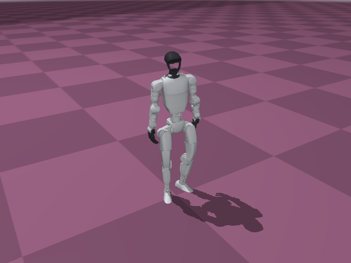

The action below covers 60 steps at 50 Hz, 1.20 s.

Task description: In place motions

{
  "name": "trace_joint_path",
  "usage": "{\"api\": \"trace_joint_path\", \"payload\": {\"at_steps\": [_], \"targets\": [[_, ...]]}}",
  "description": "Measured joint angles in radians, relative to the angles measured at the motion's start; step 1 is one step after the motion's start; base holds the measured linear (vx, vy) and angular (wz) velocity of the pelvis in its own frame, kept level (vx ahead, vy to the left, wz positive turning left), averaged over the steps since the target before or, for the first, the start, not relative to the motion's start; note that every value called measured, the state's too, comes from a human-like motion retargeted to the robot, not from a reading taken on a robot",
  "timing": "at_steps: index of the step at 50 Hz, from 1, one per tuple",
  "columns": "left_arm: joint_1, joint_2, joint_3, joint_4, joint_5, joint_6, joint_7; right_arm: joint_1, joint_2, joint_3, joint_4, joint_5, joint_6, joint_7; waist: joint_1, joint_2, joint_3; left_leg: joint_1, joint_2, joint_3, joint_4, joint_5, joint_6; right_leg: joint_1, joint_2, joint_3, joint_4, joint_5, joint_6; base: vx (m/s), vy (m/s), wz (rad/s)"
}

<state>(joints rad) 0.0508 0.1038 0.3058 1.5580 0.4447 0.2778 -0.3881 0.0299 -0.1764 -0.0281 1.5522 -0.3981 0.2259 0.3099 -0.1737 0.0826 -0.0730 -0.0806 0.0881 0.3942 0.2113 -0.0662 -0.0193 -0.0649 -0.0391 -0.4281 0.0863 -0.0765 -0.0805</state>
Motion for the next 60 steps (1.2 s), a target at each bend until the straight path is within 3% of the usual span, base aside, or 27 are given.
{"api": "trace_joint_path", "payload": {"at_steps": [7,11,14,19,23,25,30,37,39,42,45,48,53,57,60], "targets": [[-0.02,-0.005,-0.039,-0.065,0.078,-0.022,0.0,-0.026,-0.024,-0.056,0.03,0.123,-0.003,0.01,0.072,-0.028,0.059,-0.031,-0.062,-0.115,-0.072,0.117,-0.03,0.028,-0.021,-0.121,-0.066,0.017,-0.006,-0.25,0.01,0.9],[-0.019,-0.02,-0.073,-0.083,0.082,-0.041,0.069,-0.005,-0.041,-0.103,0.047,0.143,0.012,0.024,0.173,-0.044,0.054,-0.033,-0.068,-0.188,-0.093,0.061,-0.048,0.036,-0.027,-0.193,-0.106,0.028,-0.004,-0.17,0.03,0.98],[-0.014,-0.039,-0.062,-0.059,0.036,-0.053,0.089,0.003,-0.046,-0.11,0.047,0.118,0.027,0.006,0.182,-0.05,0.034,-0.01,-0.015,-0.066,-0.06,-0.004,-0.026,0.03,-0.04,-0.272,-0.115,0.023,0.008,-0.16,0.08,1.54],[-0.006,-0.053,0.001,0.016,-0.044,-0.046,0.063,0.011,-0.033,-0.091,0.039,0.102,0.04,-0.037,0.084,-0.066,-0.022,0.062,0.074,0.277,0.035,-0.093,0.017,0.023,-0.085,-0.44,-0.111,-0.001,0.032,-0.13,0.12,2.27],[0.0,-0.049,0.038,0.047,-0.098,-0.044,0.069,0.027,-0.006,-0.103,0.024,0.108,0.027,-0.015,0.061,-0.08,-0.048,0.153,0.076,0.523,0.056,-0.063,-0.012,0.034,-0.107,-0.545,-0.1,-0.017,0.05,-0.07,0.18,1.98],[0.002,-0.045,0.045,0.059,-0.117,-0.041,0.073,0.038,0.006,-0.115,0.014,0.108,0.023,-0.002,0.071,-0.058,-0.06,0.192,0.06,0.598,-0.008,-0.049,-0.101,0.042,-0.077,-0.591,-0.096,-0.025,0.054,-0.02,0.27,1.67],[0.01,-0.064,0.066,0.07,-0.137,-0.05,0.067,0.048,0.0,-0.11,-0.009,0.083,0.026,-0.005,0.091,0.014,-0.075,0.185,0.01,0.496,-0.178,-0.122,-0.097,0.074,-0.011,-0.691,-0.088,-0.021,0.074,0.0,0.39,1.38],[0.002,-0.078,0.064,0.071,-0.14,-0.064,0.082,-0.007,-0.011,-0.074,-0.057,0.073,0.023,-0.019,0.118,0.066,-0.016,0.129,0.042,0.335,-0.161,-0.135,-0.073,0.129,-0.076,-0.799,0.075,0.046,0.062,-0.08,0.38,0.96],[-0.009,-0.077,0.057,0.082,-0.123,-0.047,0.076,-0.004,-0.018,-0.07,-0.089,0.068,0.013,-0.007,0.135,0.108,-0.003,0.112,0.088,0.286,-0.141,-0.147,-0.073,0.107,-0.128,-0.742,0.222,0.08,0.014,0.0,0.33,0.93],[-0.012,-0.071,0.063,0.087,-0.095,-0.019,0.059,-0.012,-0.02,-0.057,-0.087,0.077,0.008,-0.023,0.154,0.116,0.007,0.098,0.09,0.227,-0.133,-0.148,-0.062,-0.011,-0.216,-0.49,0.466,0.098,-0.064,0.0,0.31,0.96],[-0.002,-0.053,0.065,0.084,-0.069,-0.002,0.02,-0.028,-0.007,-0.046,-0.044,0.099,0.015,-0.035,0.115,0.092,0.012,0.074,0.049,0.114,-0.142,-0.13,-0.034,-0.132,-0.175,-0.173,0.539,0.087,0.002,-0.03,0.15,1.84],[0.003,-0.028,0.07,0.084,-0.046,0.01,0.009,-0.024,0.012,-0.036,-0.029,0.109,0.013,-0.021,0.085,0.076,0.007,0.043,0.026,0.0,-0.146,-0.108,-0.015,-0.167,-0.078,0.001,0.472,0.01,0.055,0.04,0.06,1.96],[0.016,0.005,0.066,0.063,-0.083,-0.024,0.057,0.008,0.034,-0.008,-0.041,0.063,-0.003,-0.014,0.062,0.004,0.012,0.044,-0.043,-0.099,-0.163,-0.08,-0.004,-0.138,-0.024,0.11,0.228,-0.021,0.117,0.12,0.01,1.87],[0.018,0.013,0.084,0.055,-0.07,-0.027,0.017,0.021,0.031,0.03,-0.042,-0.024,0.024,-0.023,0.085,-0.053,0.021,0.076,-0.085,-0.13,-0.179,-0.059,-0.022,-0.108,0.006,0.131,0.096,-0.012,0.046,0.13,0.02,1.27],[0.015,0.002,0.095,0.062,-0.067,-0.026,0.001,0.013,0.022,0.038,-0.041,-0.102,0.043,-0.035,0.15,-0.064,0.017,0.066,-0.083,-0.139,-0.173,-0.046,-0.035,-0.074,-0.037,0.01,0.096,-0.02,0.084,0.05,0.0,0.53]]}}
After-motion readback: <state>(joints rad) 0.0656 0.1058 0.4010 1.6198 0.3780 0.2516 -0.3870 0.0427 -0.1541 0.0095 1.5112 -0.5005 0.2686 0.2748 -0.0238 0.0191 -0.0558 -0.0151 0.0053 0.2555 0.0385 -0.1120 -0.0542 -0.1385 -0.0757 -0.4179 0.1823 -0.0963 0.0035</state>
